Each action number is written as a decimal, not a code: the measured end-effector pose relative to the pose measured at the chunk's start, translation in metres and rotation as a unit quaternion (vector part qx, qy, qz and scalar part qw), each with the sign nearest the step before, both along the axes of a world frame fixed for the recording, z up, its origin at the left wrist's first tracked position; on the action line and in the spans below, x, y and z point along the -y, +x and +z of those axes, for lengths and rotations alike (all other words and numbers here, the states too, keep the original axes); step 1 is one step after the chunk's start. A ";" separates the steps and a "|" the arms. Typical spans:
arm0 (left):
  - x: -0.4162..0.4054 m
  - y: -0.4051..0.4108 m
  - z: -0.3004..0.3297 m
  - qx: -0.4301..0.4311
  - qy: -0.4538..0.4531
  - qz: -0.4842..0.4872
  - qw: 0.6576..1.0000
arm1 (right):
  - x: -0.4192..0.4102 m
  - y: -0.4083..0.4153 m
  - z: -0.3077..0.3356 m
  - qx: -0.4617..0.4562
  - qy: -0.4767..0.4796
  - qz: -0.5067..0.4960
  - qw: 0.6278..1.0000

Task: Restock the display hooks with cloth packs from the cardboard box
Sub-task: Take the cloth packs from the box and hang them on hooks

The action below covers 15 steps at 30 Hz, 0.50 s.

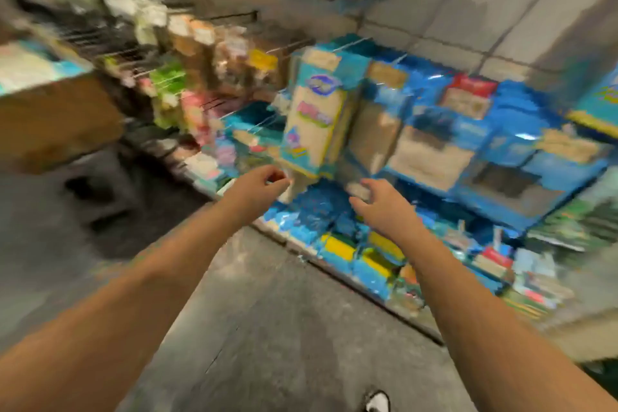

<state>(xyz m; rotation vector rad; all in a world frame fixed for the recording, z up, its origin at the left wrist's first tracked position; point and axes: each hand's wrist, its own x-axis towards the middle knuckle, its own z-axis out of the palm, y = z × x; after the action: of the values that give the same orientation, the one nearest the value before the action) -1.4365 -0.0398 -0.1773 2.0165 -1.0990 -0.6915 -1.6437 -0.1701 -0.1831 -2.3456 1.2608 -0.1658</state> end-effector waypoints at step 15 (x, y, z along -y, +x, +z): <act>-0.308 0.247 -0.115 -0.034 0.233 0.268 0.934 | -0.202 0.355 -0.147 -0.155 0.139 0.339 0.917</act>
<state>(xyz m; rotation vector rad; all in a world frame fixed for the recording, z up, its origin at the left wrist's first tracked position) -1.1892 0.2680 -0.2924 2.5181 -0.3127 -0.7639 -1.2887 0.0322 -0.3298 -2.4540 0.4724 0.5910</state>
